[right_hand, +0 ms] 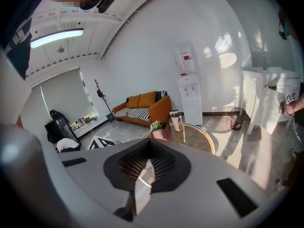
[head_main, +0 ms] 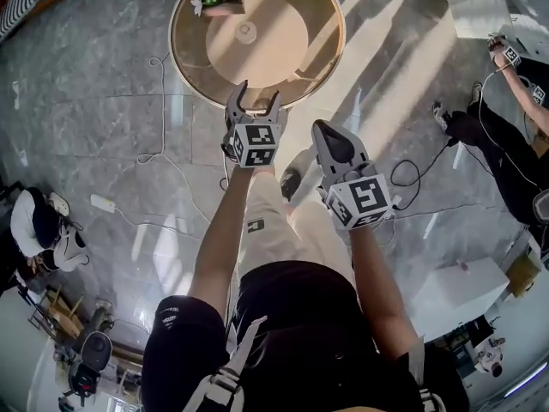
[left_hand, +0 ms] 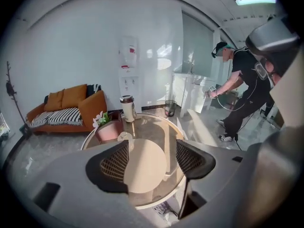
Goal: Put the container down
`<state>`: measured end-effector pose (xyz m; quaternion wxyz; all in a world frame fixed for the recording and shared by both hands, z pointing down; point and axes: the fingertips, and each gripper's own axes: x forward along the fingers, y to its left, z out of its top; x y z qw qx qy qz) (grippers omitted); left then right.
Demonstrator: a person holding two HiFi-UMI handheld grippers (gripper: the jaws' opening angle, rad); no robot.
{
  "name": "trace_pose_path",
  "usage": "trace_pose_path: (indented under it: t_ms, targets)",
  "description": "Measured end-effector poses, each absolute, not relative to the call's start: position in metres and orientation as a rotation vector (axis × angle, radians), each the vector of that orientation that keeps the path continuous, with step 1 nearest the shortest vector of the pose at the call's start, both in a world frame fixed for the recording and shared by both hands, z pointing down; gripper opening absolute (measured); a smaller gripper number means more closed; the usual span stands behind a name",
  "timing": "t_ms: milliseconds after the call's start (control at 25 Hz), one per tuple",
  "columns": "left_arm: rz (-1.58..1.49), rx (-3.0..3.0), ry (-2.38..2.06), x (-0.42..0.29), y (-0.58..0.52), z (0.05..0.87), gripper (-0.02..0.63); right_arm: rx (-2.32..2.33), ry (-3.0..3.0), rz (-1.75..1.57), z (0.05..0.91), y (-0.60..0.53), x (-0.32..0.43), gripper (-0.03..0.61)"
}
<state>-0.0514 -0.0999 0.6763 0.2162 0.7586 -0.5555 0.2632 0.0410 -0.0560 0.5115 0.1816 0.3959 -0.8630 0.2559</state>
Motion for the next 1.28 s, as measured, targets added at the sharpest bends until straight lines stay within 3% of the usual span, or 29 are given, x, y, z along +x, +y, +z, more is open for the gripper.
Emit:
trace_pose_path:
  t_ms: [480, 880, 1280]
  targets:
    - [0.609, 2.171, -1.665, 0.011, 0.070, 0.524, 0.177, 1.197, -2.541, 0.585, 0.416, 0.118, 0.123, 0.003]
    - [0.567, 2.275, -1.729, 0.031, 0.168, 0.403, 0.049, 1.159, -2.669, 0.462, 0.338, 0.169, 0.148, 0.003]
    - [0.329, 2.345, -1.627, 0.034, 0.212, 0.308, 0.018, 1.127, -2.769, 0.371, 0.285, 0.189, 0.144, 0.003]
